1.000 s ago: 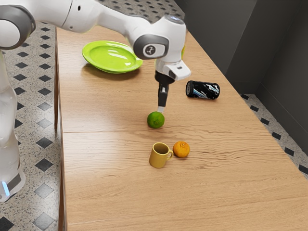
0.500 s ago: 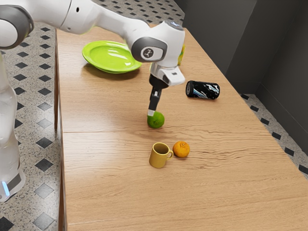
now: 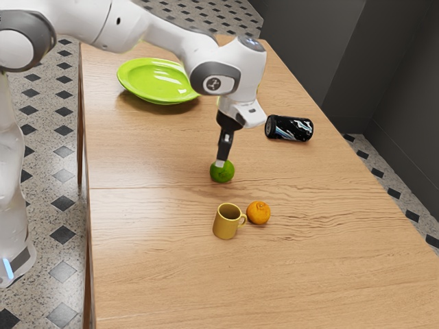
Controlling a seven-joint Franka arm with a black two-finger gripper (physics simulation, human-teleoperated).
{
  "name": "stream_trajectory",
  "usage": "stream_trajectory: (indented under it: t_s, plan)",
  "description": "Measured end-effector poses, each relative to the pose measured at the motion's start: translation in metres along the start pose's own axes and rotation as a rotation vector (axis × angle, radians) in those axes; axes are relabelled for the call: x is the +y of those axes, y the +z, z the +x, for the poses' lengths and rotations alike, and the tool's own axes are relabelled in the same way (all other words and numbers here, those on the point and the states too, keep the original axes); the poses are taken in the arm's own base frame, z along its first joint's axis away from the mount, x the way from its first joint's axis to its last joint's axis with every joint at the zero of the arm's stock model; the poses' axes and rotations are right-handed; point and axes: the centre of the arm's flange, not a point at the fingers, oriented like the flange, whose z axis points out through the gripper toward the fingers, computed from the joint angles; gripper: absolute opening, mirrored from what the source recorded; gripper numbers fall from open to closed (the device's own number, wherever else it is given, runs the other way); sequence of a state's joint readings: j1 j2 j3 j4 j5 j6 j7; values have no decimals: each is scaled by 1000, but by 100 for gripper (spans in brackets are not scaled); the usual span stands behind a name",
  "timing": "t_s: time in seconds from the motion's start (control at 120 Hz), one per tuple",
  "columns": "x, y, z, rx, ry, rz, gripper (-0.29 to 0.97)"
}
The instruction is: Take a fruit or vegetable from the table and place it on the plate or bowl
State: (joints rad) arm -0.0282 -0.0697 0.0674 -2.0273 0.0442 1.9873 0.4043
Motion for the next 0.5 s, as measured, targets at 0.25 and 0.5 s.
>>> stream_trajectory:
  t_s: [0.25, 0.5]
  plan:
    - [-2, 15, 4, -8, -19, -20, 68]
    - [-4, 26, 6, -19, -31, -26, 68]
